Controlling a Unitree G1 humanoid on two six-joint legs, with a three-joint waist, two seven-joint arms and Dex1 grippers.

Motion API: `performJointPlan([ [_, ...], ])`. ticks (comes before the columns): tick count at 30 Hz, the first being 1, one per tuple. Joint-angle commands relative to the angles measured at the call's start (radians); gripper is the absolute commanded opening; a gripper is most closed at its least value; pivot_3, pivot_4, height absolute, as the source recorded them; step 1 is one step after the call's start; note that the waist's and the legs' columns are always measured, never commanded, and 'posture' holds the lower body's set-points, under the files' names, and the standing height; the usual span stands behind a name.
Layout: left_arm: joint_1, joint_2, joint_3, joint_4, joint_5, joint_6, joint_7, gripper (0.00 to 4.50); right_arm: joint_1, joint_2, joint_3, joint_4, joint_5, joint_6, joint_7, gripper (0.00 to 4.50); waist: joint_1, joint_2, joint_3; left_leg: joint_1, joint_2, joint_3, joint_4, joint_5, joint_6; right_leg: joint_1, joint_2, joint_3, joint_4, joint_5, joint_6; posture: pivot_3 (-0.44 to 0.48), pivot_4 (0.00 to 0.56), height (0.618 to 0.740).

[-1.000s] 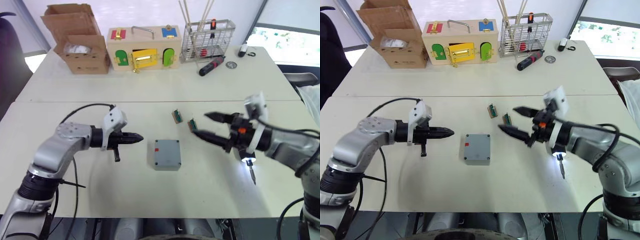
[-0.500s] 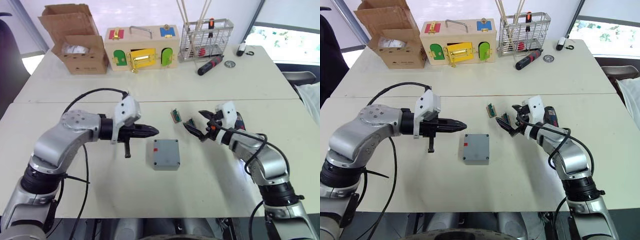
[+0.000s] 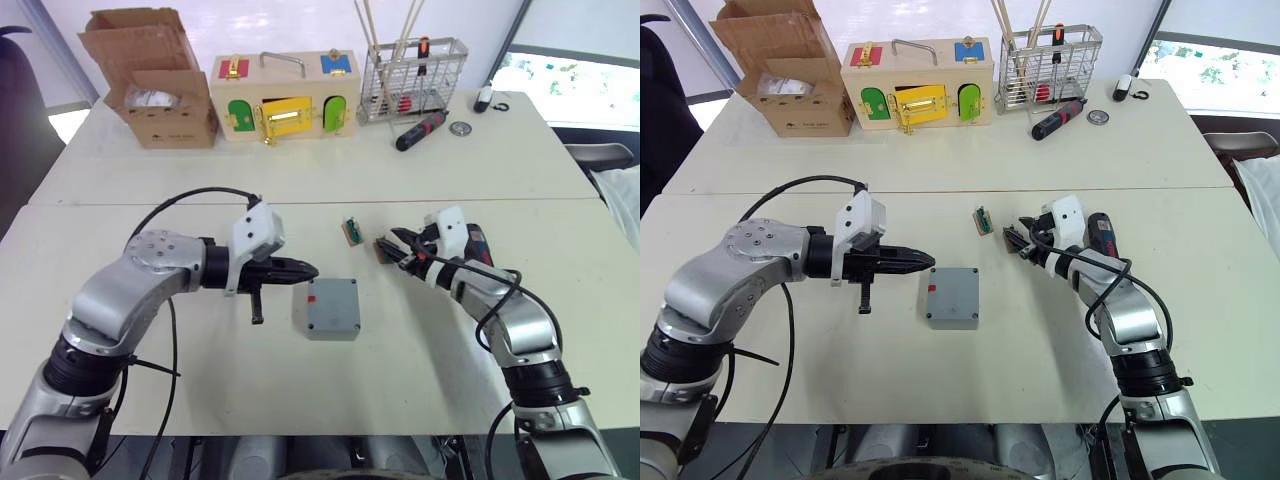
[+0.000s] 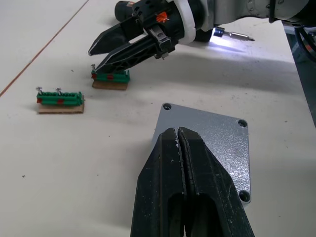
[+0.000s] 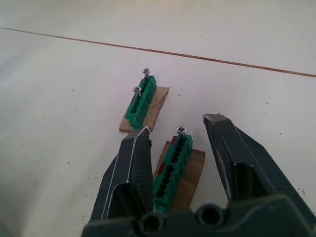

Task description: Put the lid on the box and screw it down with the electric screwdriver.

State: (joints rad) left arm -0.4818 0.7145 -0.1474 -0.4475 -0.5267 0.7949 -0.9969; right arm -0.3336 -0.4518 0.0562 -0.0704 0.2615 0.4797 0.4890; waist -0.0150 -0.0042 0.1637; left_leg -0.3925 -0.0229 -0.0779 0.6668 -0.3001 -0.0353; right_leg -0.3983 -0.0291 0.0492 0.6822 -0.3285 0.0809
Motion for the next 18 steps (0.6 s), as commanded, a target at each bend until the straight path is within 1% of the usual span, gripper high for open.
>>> performJointPlan([
  [1, 0.0, 0.007, 0.001, -0.026, 0.001, -0.028, -0.002, 0.0, -0.025, 0.012, -0.017, -0.006, -0.008, -0.021, 0.0, 1.88, 0.0, 0.0, 0.0, 0.0, 0.0, 0.0, 0.0, 0.0, 0.0, 0.0, 0.0, 0.0, 0.0, 0.0, 0.0, 0.0, 0.15, 0.74],
  [6, 0.0, 0.007, -0.007, -0.012, 0.021, -0.046, 0.002, 0.0, -0.037, 0.026, -0.025, 0.025, -0.03, -0.031, -0.019, 1.88, -0.001, 0.0, 0.0, 0.0, 0.0, 0.0, 0.0, 0.0, 0.0, 0.0, 0.0, 0.0, 0.0, 0.0, 0.0, 0.0, 0.15, 0.74],
  [9, 0.001, 0.004, -0.009, -0.011, 0.024, -0.049, 0.004, 0.0, -0.036, 0.032, -0.026, 0.032, -0.034, -0.037, -0.016, 1.08, -0.001, 0.0, 0.0, 0.0, 0.0, 0.0, 0.0, 0.0, 0.0, 0.0, 0.0, 0.0, 0.0, 0.0, 0.0, 0.0, 0.15, 0.74],
  [10, 0.001, 0.004, -0.011, -0.009, 0.026, -0.05, 0.006, 0.0, -0.036, 0.033, -0.024, 0.034, -0.037, -0.041, -0.014, 0.62, -0.001, 0.0, 0.0, 0.0, 0.0, 0.0, 0.0, 0.0, 0.0, 0.0, 0.0, 0.0, 0.0, 0.0, 0.0, 0.0, 0.15, 0.74],
  [11, 0.002, 0.005, -0.015, -0.007, 0.031, -0.055, 0.006, 0.0, -0.036, 0.035, -0.024, 0.036, -0.038, -0.042, -0.014, 0.05, -0.001, 0.0, 0.0, 0.0, 0.0, 0.0, 0.0, 0.0, 0.0, 0.0, 0.0, 0.0, 0.0, 0.0, 0.0, 0.0, 0.15, 0.74],
  [18, 0.01, 0.003, -0.021, 0.0, 0.044, -0.065, 0.011, 0.0, -0.034, 0.049, -0.021, 0.035, -0.049, -0.048, -0.014, 0.02, -0.001, 0.0, 0.0, 0.0, 0.0, 0.0, 0.0, 0.0, 0.0, 0.0, 0.0, 0.0, 0.0, 0.0, 0.0, 0.0, 0.15, 0.74],
])
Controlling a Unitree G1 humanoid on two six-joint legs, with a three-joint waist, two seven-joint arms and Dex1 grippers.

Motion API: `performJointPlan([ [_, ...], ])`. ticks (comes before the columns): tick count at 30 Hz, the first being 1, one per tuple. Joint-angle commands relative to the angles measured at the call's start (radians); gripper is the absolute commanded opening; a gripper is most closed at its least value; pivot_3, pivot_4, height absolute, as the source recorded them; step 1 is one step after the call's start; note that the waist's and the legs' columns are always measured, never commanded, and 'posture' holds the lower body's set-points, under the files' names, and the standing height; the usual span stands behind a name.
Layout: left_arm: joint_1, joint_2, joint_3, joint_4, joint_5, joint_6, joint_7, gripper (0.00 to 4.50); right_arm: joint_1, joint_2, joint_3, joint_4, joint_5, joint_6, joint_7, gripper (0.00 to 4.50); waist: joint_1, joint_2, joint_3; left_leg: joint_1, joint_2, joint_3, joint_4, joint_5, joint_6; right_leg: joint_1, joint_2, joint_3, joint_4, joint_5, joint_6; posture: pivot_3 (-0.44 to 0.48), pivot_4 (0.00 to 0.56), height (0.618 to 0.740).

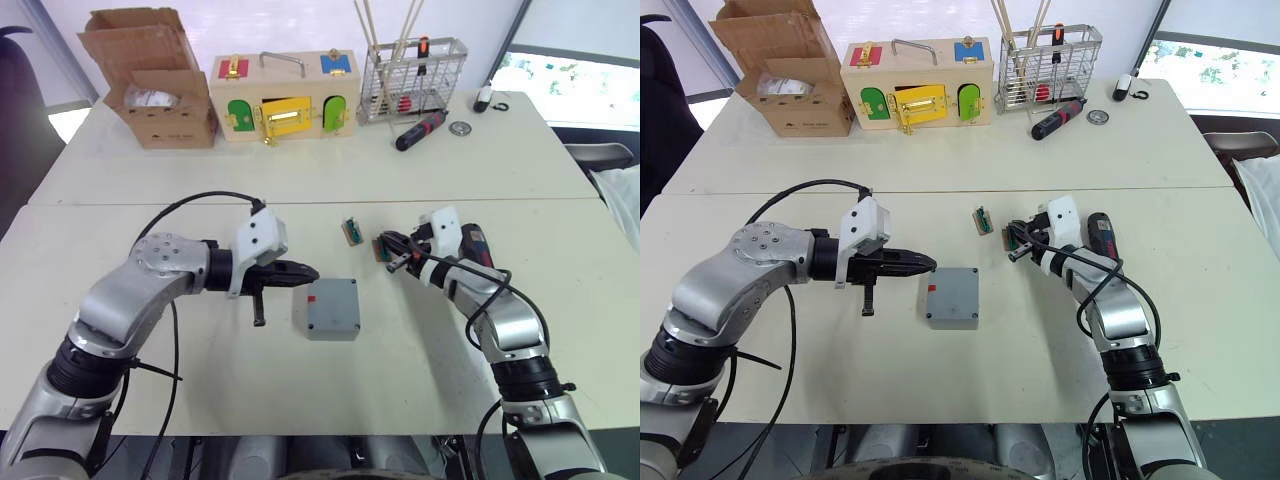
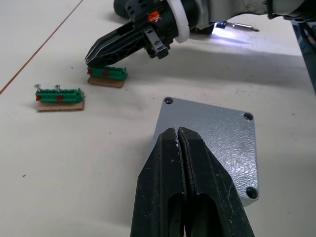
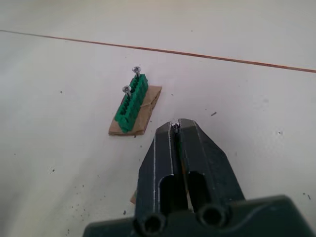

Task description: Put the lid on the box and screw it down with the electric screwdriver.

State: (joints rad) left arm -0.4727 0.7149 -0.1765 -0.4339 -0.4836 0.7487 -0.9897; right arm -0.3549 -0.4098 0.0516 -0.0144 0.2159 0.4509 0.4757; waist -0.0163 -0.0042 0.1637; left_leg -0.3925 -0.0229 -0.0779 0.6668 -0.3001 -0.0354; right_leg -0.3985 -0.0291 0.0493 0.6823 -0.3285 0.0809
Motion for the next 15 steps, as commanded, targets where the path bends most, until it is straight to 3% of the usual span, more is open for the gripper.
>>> performJointPlan([
  [1, 0.002, 0.002, 0.009, -0.014, 0.001, -0.019, 0.004, 0.0, -0.012, 0.006, -0.015, -0.022, -0.005, -0.02, 0.001, 0.02, 0.0, 0.0, 0.0, 0.0, 0.0, 0.0, 0.0, 0.0, 0.0, 0.0, 0.0, 0.0, 0.0, 0.0, 0.0, 0.0, 0.15, 0.74],
  [15, 0.007, 0.0, 0.006, 0.001, -0.004, -0.022, -0.005, 0.0, -0.005, -0.02, -0.058, -0.173, 0.019, -0.024, 0.022, 0.02, 0.0, 0.0, 0.0, 0.0, 0.0, 0.0, 0.0, 0.0, 0.0, 0.0, 0.0, 0.0, 0.0, 0.0, 0.0, 0.0, 0.15, 0.74],
])
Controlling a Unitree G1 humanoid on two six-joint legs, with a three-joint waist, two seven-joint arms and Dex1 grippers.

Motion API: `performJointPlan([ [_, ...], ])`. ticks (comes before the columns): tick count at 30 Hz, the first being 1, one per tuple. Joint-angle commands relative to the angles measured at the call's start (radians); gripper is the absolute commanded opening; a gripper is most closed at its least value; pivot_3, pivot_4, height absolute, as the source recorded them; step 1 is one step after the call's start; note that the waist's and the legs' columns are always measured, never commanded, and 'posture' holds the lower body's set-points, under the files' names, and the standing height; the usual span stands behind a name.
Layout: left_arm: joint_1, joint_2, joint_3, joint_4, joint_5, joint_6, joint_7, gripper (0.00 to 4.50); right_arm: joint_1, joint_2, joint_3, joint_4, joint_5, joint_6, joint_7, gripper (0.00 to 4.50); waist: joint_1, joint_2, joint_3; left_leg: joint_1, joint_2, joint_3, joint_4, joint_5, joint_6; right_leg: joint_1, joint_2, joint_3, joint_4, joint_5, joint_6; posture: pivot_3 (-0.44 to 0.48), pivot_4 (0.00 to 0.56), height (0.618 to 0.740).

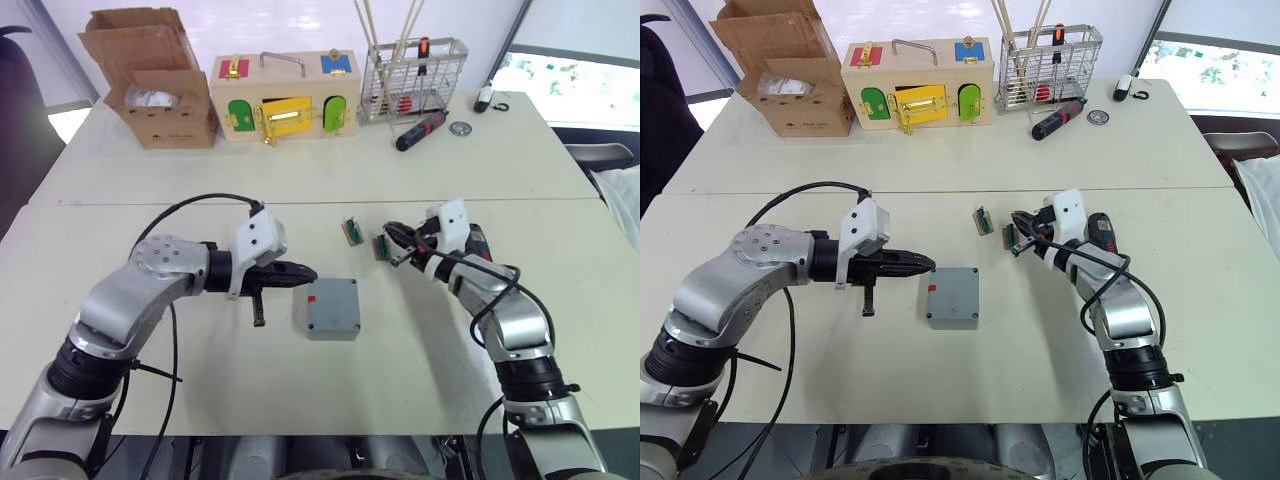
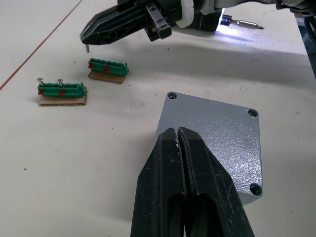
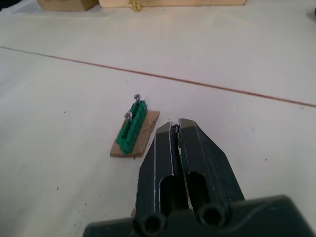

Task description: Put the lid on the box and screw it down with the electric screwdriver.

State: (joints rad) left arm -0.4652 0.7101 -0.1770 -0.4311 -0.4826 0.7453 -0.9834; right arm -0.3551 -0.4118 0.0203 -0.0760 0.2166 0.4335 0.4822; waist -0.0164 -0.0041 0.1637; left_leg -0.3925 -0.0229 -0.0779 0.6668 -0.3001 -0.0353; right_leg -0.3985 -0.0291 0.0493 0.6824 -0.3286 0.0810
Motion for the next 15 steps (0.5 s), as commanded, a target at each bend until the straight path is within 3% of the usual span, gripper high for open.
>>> performJointPlan([
  [1, -0.001, 0.009, 0.012, -0.001, -0.011, -0.016, -0.018, 0.0, 0.001, -0.025, -0.036, -0.161, 0.044, 0.01, 0.029, 0.02, 0.0, 0.0, 0.0, 0.0, 0.0, 0.0, 0.0, 0.0, 0.0, 0.0, 0.0, 0.0, 0.0, 0.0, 0.0, 0.0, 0.15, 0.74],
  [8, -0.004, 0.027, 0.003, 0.053, -0.007, -0.044, -0.077, 0.0, 0.118, -0.164, -0.029, -0.481, 0.217, 0.18, 0.185, 0.02, 0.005, 0.0, 0.0, 0.0, 0.0, -0.001, 0.0, 0.0, 0.0, 0.001, 0.0, -0.001, -0.001, 0.0, 0.0, 0.0, 0.15, 0.74],
  [15, 0.033, 0.084, -0.033, 0.037, 0.002, -0.07, -0.172, 0.0, 0.203, -0.179, 0.028, -0.569, 0.218, 0.206, 0.174, 0.02, -0.001, 0.0, 0.0, 0.0, 0.0, -0.001, 0.0, 0.0, 0.0, 0.001, 0.001, 0.0, -0.001, 0.0, 0.0, 0.0, 0.15, 0.74],
])
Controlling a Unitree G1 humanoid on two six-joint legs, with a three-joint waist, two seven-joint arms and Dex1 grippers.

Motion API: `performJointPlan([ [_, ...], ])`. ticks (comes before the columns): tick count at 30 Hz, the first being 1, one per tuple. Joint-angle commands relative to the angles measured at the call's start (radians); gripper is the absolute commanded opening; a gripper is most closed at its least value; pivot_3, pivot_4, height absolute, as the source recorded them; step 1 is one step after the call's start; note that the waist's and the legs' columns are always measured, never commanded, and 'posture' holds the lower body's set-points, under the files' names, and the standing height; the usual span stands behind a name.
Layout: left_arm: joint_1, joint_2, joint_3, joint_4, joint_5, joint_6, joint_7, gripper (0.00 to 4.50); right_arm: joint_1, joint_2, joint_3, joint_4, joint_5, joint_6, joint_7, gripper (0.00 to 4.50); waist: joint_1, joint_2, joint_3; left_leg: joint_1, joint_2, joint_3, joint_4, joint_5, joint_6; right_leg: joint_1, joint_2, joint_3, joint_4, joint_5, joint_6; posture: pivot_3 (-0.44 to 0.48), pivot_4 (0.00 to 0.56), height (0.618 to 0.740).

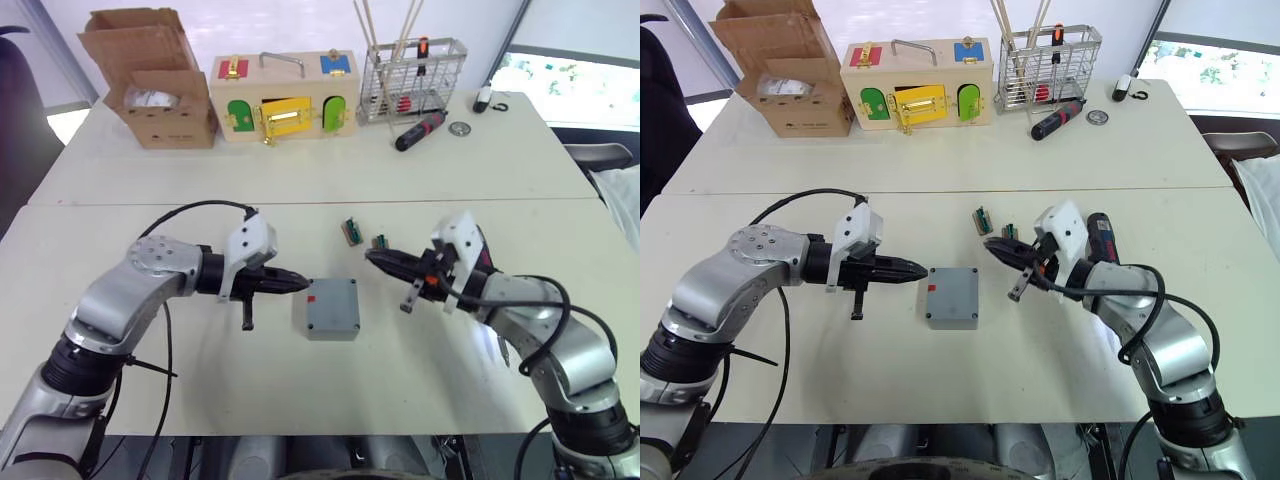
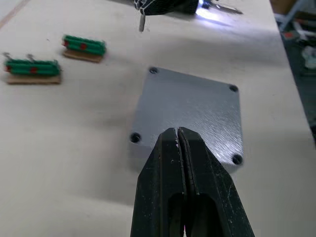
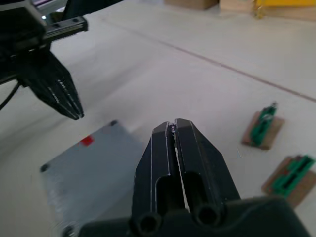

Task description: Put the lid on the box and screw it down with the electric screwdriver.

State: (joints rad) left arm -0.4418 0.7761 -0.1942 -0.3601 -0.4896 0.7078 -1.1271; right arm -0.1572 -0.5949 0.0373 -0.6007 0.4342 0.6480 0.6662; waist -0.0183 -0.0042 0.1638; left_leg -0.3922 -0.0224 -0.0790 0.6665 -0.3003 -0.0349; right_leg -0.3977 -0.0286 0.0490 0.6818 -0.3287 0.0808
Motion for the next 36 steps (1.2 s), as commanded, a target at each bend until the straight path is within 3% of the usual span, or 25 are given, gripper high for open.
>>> performJointPlan([
  [1, 0.013, 0.017, -0.017, -0.037, 0.009, -0.033, -0.027, 0.0, 0.01, 0.005, 0.016, -0.046, -0.001, -0.009, -0.015, 0.02, 0.001, 0.0, 0.0, 0.0, 0.0, 0.0, 0.0, 0.0, 0.0, 0.0, 0.0, 0.0, 0.0, 0.0, 0.0, 0.0, 0.15, 0.74],
  [26, 0.026, -0.001, -0.019, -0.069, 0.007, -0.012, 0.027, 0.0, 0.043, 0.018, 0.088, 0.001, -0.043, -0.045, -0.037, 0.02, 0.005, 0.0, 0.0, 0.0, 0.0, 0.0, 0.001, 0.0, 0.0, 0.001, 0.0, 0.0, 0.0, 0.0, 0.0, 0.0, 0.15, 0.74],
  [36, 0.032, -0.003, -0.015, -0.069, 0.006, -0.011, 0.035, 0.0, 0.031, 0.024, 0.062, 0.011, -0.022, -0.038, -0.037, 0.02, 0.005, 0.0, 0.0, 0.0, 0.0, 0.0, 0.001, 0.0, 0.0, 0.001, 0.0, 0.0, 0.0, 0.0, 0.0, 0.0, 0.15, 0.74],
])
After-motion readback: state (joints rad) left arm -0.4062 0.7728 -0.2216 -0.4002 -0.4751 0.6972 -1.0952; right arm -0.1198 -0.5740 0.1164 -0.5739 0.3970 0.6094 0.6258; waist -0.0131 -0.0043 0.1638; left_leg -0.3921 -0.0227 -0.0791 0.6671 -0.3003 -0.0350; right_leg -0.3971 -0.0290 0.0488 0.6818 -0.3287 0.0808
